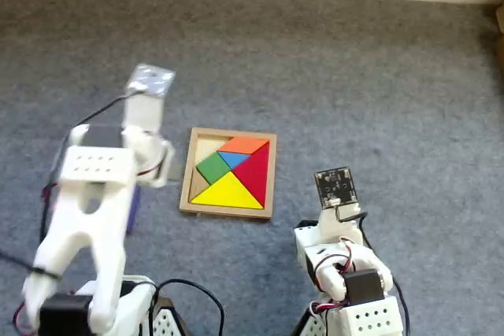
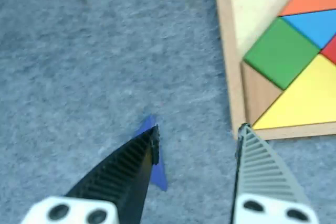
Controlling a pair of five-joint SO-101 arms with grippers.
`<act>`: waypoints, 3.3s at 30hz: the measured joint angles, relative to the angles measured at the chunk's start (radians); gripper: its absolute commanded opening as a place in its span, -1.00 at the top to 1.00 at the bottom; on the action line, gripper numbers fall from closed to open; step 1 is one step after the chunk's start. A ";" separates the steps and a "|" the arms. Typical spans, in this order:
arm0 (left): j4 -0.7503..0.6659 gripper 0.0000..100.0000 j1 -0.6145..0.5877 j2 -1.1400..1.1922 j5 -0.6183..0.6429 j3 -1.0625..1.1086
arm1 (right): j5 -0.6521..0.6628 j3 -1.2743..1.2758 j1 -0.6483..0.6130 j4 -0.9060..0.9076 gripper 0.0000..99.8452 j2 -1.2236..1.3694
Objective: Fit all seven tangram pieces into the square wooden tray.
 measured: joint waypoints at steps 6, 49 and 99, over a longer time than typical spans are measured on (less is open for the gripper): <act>0.060 0.52 -0.213 -0.044 -0.258 0.034 | 0.000 0.000 0.000 0.000 0.99 0.000; -0.037 0.86 -0.123 0.061 -0.373 0.017 | 0.000 0.000 0.000 0.000 0.99 0.000; 0.367 0.60 0.272 1.071 -0.373 -1.183 | 0.000 0.000 0.000 0.000 0.99 0.000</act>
